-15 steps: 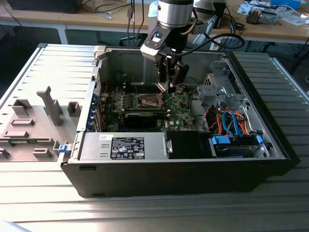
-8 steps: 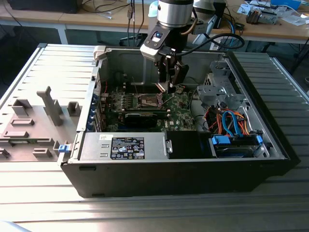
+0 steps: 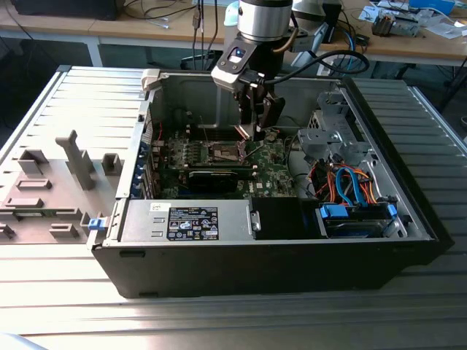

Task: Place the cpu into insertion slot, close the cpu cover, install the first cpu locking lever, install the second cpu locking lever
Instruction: 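Place the cpu into insertion slot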

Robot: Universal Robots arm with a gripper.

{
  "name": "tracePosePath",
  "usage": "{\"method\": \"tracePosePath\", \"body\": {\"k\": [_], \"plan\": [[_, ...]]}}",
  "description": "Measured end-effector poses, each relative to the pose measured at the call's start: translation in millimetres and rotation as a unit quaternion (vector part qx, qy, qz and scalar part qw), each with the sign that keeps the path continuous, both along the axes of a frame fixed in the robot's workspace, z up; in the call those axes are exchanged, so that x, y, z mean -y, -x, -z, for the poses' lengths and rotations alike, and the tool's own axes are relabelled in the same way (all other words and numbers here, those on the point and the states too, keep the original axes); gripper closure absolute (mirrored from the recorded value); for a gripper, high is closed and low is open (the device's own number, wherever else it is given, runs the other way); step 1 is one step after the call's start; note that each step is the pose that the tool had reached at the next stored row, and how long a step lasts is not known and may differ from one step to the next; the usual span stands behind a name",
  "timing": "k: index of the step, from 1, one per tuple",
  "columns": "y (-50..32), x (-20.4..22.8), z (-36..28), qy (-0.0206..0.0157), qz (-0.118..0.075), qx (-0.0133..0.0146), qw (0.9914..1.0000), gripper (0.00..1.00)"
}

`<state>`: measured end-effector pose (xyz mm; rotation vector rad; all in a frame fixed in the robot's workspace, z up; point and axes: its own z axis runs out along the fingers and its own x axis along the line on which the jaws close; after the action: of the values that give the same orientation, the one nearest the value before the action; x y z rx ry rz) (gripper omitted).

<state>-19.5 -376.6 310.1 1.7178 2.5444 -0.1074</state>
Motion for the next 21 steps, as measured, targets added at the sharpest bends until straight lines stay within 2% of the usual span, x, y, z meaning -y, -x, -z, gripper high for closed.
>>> {"method": "tracePosePath", "body": {"k": [21], "plan": [[0.0, 0.0, 0.1, 0.0041, 0.015, 0.0, 0.99988, 0.46]]}}
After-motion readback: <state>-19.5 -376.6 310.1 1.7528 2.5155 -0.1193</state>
